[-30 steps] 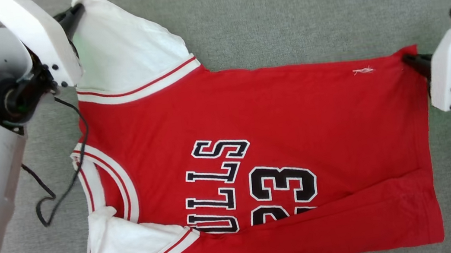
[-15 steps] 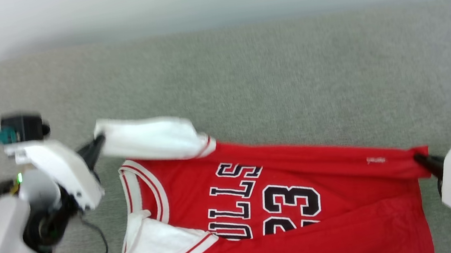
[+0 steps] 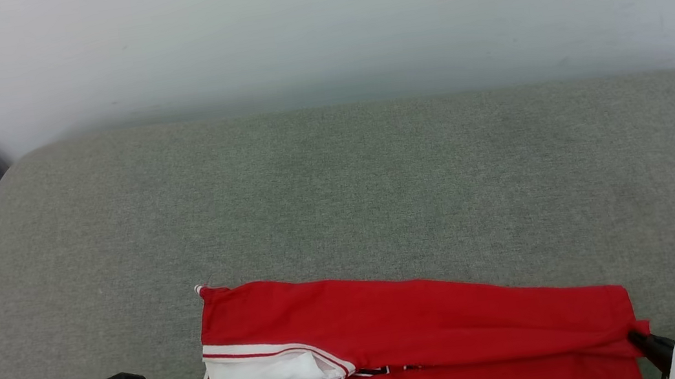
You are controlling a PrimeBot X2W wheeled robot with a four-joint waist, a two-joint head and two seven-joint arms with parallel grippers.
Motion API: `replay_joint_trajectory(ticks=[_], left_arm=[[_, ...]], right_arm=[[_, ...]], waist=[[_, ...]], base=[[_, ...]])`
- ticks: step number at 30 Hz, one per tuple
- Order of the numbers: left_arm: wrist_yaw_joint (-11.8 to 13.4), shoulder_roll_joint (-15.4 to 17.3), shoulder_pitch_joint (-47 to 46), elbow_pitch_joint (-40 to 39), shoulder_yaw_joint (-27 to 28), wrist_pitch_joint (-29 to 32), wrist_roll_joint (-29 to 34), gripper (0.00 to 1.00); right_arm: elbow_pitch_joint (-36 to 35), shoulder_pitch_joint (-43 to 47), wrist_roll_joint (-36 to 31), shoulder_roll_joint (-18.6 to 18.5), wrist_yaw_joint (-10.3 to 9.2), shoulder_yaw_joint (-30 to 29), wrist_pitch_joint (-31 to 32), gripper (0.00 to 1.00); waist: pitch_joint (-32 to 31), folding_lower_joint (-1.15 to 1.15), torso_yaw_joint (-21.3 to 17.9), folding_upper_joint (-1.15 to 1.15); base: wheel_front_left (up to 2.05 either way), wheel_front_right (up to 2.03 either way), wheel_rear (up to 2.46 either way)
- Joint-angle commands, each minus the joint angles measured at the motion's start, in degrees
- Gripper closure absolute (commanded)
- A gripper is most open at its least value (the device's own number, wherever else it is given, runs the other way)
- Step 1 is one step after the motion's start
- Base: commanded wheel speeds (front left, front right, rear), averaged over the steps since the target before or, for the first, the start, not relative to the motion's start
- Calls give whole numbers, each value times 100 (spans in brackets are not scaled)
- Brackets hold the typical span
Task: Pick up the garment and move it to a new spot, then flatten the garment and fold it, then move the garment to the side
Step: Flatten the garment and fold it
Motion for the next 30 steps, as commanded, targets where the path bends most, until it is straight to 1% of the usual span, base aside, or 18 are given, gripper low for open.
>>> replay_joint_trajectory(ticks=[1, 3, 6, 8, 10, 11, 12, 13, 14, 17, 18, 19, 20, 21, 24, 27, 30], left_arm=[[-7, -18, 23, 38, 12, -54, -6, 0], [-78, -68, -12, 92, 31, -189, 45, 0], [-61, -90, -87, 24, 146, -610, 215, 0], [128, -80, -89, -27, 243, -933, 386, 0], [261, -118, -102, -184, 292, -1178, 531, 0], [349, -85, -117, -279, 313, -1298, 639, 0], [349, -85, -117, -279, 313, -1298, 639, 0], [496, -100, -149, -485, 375, -1559, 800, 0], [550, -103, -170, -582, 406, -1719, 908, 0], [678, -158, -242, -833, 477, -2242, 1226, 0], [678, -158, -242, -833, 477, -2242, 1226, 0], [738, -257, -274, -1014, 550, -2612, 1376, 0], [759, -254, -301, -1076, 532, -2731, 1494, 0], [759, -254, -301, -1076, 532, -2731, 1494, 0], [794, -336, -407, -1289, 577, -3043, 1838, 0], [827, -390, -489, -1482, 657, -3178, 2239, 0], [830, -450, -538, -1708, 790, -3215, 2584, 0]], right_arm=[[-2, 74, -16, -35, -1, 73, -141, 0], [-11, 141, 30, -8, -1, 112, -354, 0], [-170, 228, -36, -65, -1, 156, -557, 0], [-394, 289, -67, -81, -1, 121, -617, 0], [-625, 319, -75, -81, -1, 31, -539, 0], [-731, 325, -86, -94, -1, -35, -452, 0], [-731, 325, -86, -94, -1, -35, -452, 0], [-889, 274, -87, -92, -1, -220, -242, 0], [-942, 226, -92, -77, 0, -331, -94, 0], [-984, 90, -146, -98, 0, -665, 453, 0], [-984, 90, -146, -98, 0, -665, 453, 0], [-986, -1, -182, -98, 0, -857, 866, 0], [-984, -25, -217, -97, -1, -962, 1055, 0], [-984, -25, -217, -97, -1, -962, 1055, 0], [-964, -91, -337, -30, 0, -1170, 1646, 0], [-1013, -164, -437, 103, -1, -1270, 2075, 0], [-1007, -179, -555, 297, -1, -1334, 2372, 0]], waist=[[-5, 2, -8, 0], [-26, 2, -19, 0], [-95, 2, -51, 0], [-158, 2, -77, 0], [-203, 2, -113, 0], [-215, 2, -136, 0], [-215, 2, -136, 0], [-236, 2, -161, 0], [-243, 2, -170, 0], [-246, 2, -148, 0], [-246, 2, -148, 0], [-233, 2, -108, 0], [-218, 2, -68, 0], [-218, 2, -68, 0], [-119, 2, 71, 0], [29, 2, 207, 0], [177, 2, 335, 0]], base=[[0, 0, 0], [0, 0, 0], [0, 0, 0], [0, 0, 0], [0, 0, 0], [0, 0, 0], [0, 0, 0], [0, 0, 0], [0, 0, 0], [0, 0, 0], [0, 0, 0], [0, 0, 0], [0, 0, 0], [0, 0, 0], [0, 0, 0], [0, 0, 0], [0, 0, 0]])
